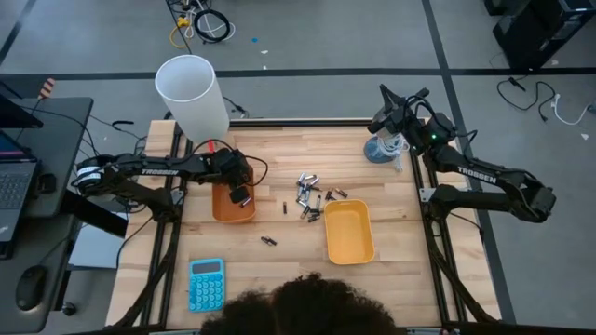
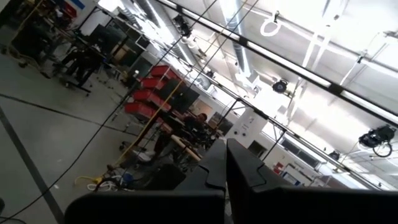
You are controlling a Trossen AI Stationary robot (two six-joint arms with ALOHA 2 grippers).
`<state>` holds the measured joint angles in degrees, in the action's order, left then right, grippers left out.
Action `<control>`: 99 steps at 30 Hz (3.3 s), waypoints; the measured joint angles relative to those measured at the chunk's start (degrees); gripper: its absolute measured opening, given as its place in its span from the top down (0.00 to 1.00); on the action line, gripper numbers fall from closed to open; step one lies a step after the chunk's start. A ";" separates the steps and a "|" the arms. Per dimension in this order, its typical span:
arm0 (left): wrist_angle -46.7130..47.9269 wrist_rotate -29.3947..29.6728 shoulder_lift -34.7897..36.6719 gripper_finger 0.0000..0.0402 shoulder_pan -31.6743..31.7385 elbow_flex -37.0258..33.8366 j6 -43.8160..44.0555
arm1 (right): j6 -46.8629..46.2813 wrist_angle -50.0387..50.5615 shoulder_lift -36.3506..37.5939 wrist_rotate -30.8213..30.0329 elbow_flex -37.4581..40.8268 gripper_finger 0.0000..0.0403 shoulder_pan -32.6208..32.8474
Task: Sort batteries
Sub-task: Put the silver battery into the orange bin
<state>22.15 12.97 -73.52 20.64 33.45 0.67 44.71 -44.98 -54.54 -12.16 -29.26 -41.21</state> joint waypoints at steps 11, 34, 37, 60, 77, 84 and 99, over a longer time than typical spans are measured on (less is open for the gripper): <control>-0.02 0.70 0.00 0.75 0.00 0.00 4.45 | -0.09 -0.34 0.00 0.33 0.00 1.00 0.02; -0.15 -0.15 9.68 0.75 -0.07 0.07 1.03 | -10.03 -1.74 0.02 7.48 0.00 1.00 0.02; -0.94 -0.17 12.17 0.75 -0.10 0.07 -0.37 | -13.63 -1.72 0.02 10.90 0.00 1.00 0.04; -26.11 -1.16 16.55 0.75 -4.69 0.11 -15.22 | -34.51 7.54 0.02 28.41 0.00 1.00 11.21; -26.14 -0.09 16.41 0.75 -16.00 0.11 -14.84 | -37.71 10.81 0.02 28.37 0.00 1.00 21.34; -25.82 -0.04 14.74 0.75 -19.71 0.17 -13.77 | -38.96 17.18 0.01 28.35 0.00 1.00 24.59; -25.58 0.89 8.90 0.75 -29.40 0.07 -6.67 | -45.19 25.30 0.02 24.80 -0.02 1.00 35.03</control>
<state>-3.43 13.86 -64.61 -8.76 33.52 -6.00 -0.48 -19.68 -54.52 12.64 -29.28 -6.18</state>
